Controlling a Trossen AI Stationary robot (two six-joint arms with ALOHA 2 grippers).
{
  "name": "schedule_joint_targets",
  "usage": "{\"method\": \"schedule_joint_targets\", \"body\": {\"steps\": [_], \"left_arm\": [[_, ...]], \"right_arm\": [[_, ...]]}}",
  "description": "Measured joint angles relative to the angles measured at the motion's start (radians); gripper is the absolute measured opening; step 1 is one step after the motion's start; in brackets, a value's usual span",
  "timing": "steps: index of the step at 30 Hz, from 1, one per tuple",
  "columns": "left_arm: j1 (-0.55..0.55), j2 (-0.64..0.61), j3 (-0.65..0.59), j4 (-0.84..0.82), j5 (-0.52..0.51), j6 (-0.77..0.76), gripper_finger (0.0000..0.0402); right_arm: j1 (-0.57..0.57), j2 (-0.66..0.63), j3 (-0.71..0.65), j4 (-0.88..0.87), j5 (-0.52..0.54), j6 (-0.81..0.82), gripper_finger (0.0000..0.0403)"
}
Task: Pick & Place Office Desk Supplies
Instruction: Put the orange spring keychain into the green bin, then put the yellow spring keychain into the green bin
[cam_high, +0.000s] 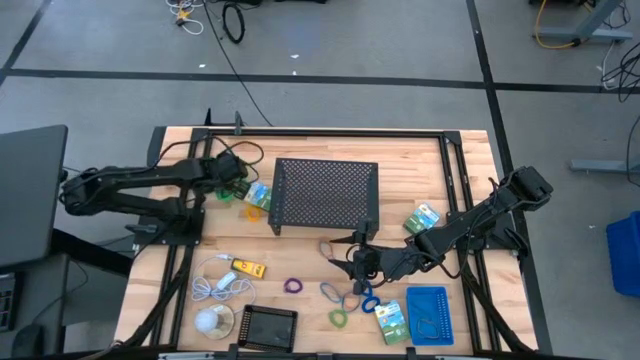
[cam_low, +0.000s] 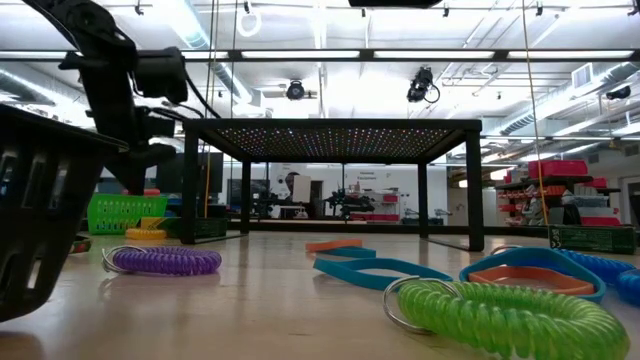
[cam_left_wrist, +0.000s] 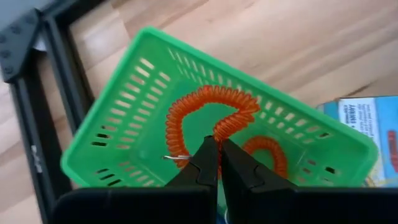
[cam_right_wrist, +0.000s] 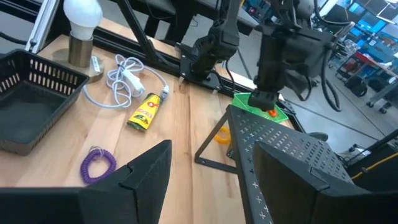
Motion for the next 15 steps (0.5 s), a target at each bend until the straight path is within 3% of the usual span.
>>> {"method": "schedule_joint_targets", "body": {"steps": [5,15], "left_arm": [[0.067,0.025,0.0,0.029,0.091,0.072,0.0029],[0.099,0.035,0.0,0.034,0.072,0.083,0.0091]], "right_arm": [[0.0,0.0,0.0,0.0,0.0,0.0,0.0233],[0.0,0.0,0.0,0.0,0.0,0.0,0.0233]]}}
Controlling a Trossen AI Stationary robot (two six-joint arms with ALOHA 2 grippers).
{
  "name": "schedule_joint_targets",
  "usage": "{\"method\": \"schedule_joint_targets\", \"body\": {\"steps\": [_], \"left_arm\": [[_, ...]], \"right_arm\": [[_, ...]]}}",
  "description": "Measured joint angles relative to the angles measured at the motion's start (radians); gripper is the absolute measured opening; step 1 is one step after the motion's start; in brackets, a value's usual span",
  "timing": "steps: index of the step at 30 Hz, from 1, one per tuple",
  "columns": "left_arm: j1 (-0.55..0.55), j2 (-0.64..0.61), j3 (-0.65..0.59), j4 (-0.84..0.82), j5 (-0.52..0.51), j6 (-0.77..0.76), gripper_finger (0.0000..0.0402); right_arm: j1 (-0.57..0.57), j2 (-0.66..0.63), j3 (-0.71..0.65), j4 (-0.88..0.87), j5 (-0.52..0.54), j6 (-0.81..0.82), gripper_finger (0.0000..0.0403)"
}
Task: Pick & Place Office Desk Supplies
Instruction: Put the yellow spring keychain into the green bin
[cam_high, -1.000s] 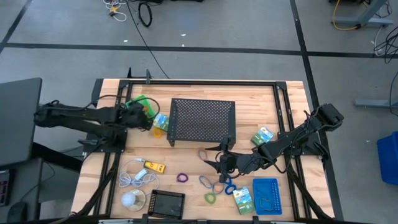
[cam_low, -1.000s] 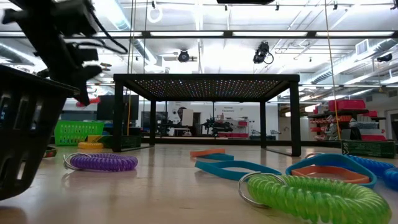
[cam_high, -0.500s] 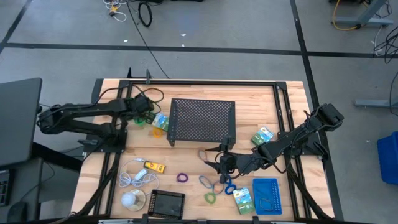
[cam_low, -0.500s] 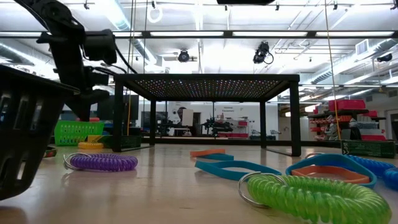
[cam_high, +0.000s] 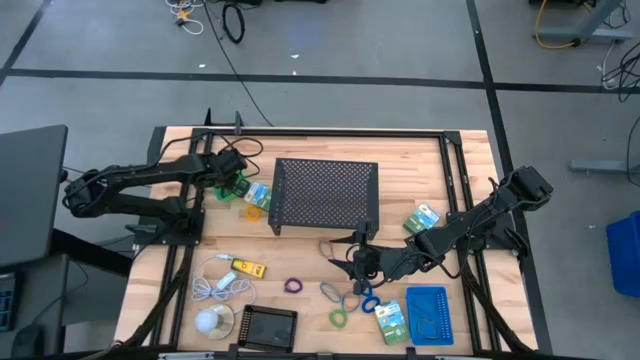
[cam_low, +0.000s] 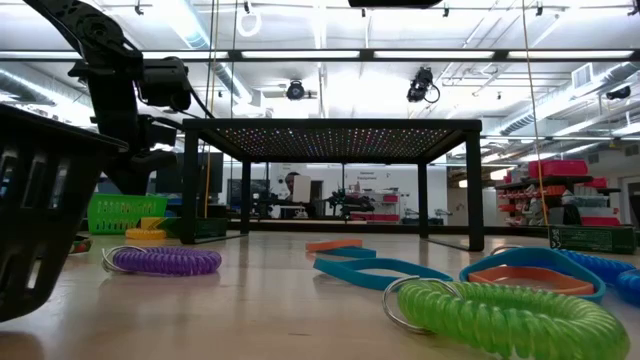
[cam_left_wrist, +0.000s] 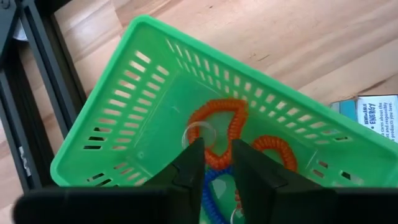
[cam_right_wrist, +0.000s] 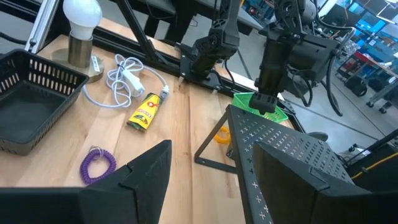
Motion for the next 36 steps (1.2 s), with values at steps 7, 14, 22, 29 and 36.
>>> {"method": "schedule_joint_targets", "body": {"steps": [7,14,22,29,36], "left_arm": [[0.0,-0.004,0.0,0.002,-0.029,0.003,0.015],[-0.061,-0.051,0.057,0.003,0.077,0.081,0.0189],[-0.235,-0.093,0.085,-0.011,0.156,0.118,0.0187],[-0.37,-0.087,0.085,-0.097,0.285,0.099,0.0186],[-0.487,-0.061,0.085,-0.097,0.322,0.131,0.0186]], "right_arm": [[0.0,0.0,0.0,0.0,0.0,0.0,0.0233],[0.0,0.0,0.0,0.0,0.0,-0.005,0.0233],[0.0,0.0,0.0,-0.01,0.0,-0.008,0.0233],[0.0,0.0,0.0,-0.018,0.0,-0.008,0.0233],[0.0,0.0,0.0,-0.02,0.0,-0.008,0.0233]]}}
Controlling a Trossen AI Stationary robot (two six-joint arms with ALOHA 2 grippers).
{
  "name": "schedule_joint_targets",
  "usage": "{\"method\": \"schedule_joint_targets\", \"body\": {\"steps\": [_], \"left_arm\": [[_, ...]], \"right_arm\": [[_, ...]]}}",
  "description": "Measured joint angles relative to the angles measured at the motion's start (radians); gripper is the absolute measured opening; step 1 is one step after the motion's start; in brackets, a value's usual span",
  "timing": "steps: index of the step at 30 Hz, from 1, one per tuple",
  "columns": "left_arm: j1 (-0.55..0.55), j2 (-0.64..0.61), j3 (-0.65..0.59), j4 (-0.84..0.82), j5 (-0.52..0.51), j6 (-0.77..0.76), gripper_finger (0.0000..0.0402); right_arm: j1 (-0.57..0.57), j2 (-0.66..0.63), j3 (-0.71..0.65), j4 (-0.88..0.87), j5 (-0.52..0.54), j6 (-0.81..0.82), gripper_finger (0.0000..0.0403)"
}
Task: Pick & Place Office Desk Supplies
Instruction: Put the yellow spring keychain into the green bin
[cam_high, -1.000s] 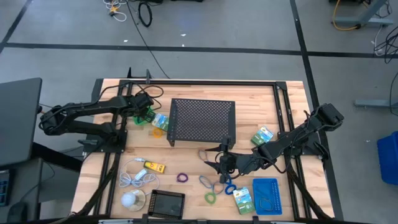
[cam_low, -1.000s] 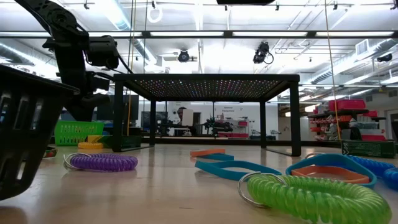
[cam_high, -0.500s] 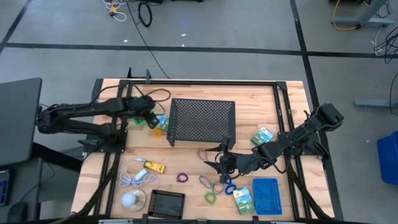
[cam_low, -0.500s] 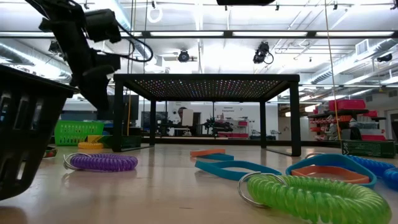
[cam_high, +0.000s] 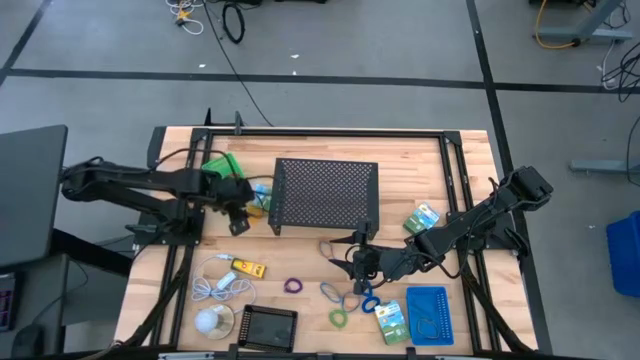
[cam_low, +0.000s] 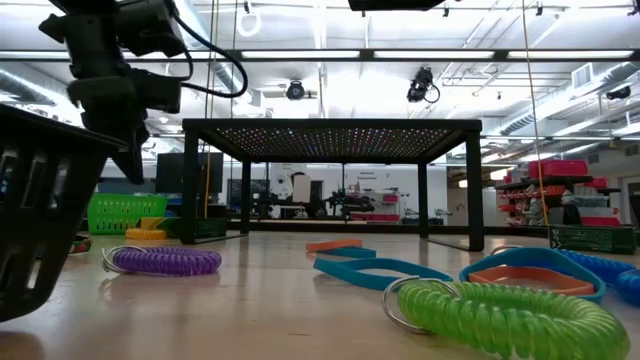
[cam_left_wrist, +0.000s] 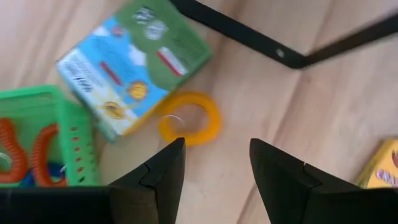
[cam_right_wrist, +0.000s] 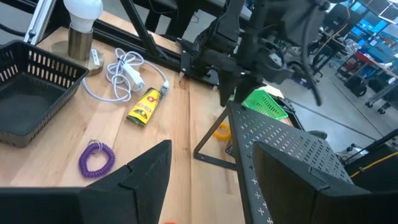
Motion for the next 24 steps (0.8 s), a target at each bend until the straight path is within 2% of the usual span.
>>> {"method": "schedule_joint_targets", "body": {"steps": [5,8,12,24], "left_arm": [[-0.057,0.075,0.0,0.056,0.03,0.055,0.0186],[-0.076,0.137,-0.001,0.099,0.013,0.078,0.0186],[-0.07,0.212,-0.001,0.122,-0.059,0.057,0.0186],[-0.063,0.348,-0.002,0.15,-0.062,0.098,0.0185]], "right_arm": [[0.0,0.0,0.0,-0.002,0.0,-0.004,0.0233],[0.0,0.0,0.0,-0.004,0.0,-0.004,0.0233],[0.0,0.0,0.0,-0.012,0.0,-0.004,0.0233],[0.0,0.0,0.0,-0.026,0.0,-0.004,0.0233]]}}
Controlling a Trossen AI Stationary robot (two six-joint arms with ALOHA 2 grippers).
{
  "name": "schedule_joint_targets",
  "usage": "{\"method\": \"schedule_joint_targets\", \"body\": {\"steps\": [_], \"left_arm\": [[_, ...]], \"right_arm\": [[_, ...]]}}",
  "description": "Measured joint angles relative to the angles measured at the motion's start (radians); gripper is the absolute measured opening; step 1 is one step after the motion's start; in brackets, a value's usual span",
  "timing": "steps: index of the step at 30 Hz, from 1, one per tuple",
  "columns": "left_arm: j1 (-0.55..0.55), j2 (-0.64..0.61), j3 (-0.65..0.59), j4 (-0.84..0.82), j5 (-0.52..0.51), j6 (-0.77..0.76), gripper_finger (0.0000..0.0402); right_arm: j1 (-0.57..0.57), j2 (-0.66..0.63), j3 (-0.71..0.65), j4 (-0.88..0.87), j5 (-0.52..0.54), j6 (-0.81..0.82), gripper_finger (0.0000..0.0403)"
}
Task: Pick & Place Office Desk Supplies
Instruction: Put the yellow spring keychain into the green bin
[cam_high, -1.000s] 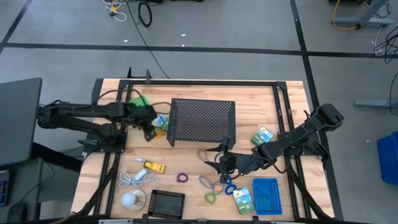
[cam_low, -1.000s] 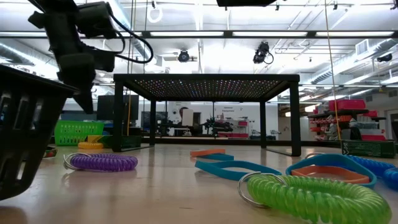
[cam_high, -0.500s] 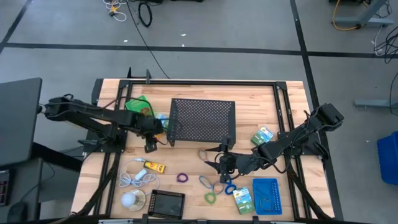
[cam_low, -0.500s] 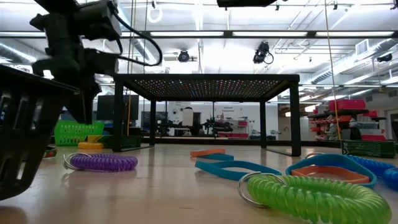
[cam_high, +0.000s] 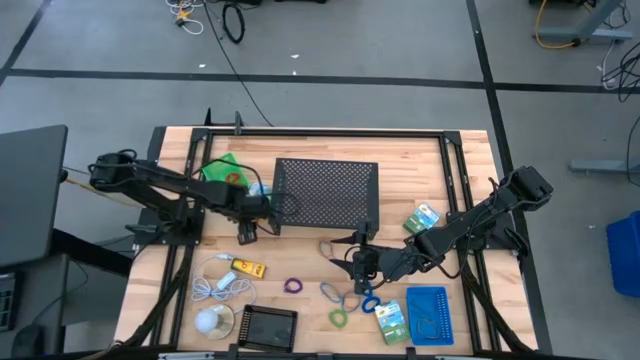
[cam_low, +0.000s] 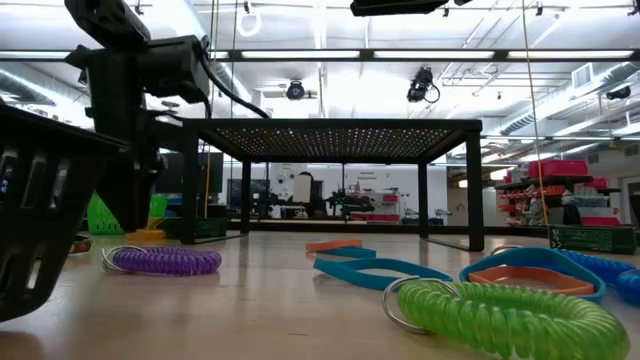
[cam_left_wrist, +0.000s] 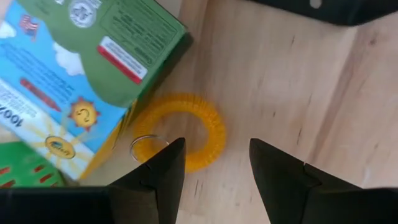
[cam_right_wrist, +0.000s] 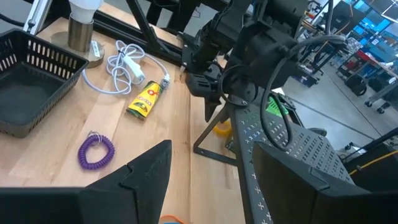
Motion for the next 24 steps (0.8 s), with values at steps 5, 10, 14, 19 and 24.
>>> {"method": "schedule_joint_targets", "body": {"steps": [5,10,14,19,24], "left_arm": [[0.0,0.039,0.0,0.025,-0.003,0.027,0.0185],[0.0,0.065,0.004,0.03,-0.021,0.028,0.0183],[0.0,0.07,0.004,0.029,-0.019,0.008,0.0163],[-0.001,0.07,0.003,0.022,-0.009,-0.026,0.0101],[-0.001,0.071,0.003,0.018,0.032,-0.054,0.002]], "right_arm": [[0.0,0.0,0.0,0.0,0.0,0.0,0.0233],[0.0,0.0,0.0,0.0,0.0,0.003,0.0233],[0.0,0.0,0.0,0.001,0.0,0.003,0.0233],[0.0,0.0,0.0,0.001,0.0,0.003,0.0233],[0.0,0.0,0.0,0.001,0.0,0.003,0.0233]]}}
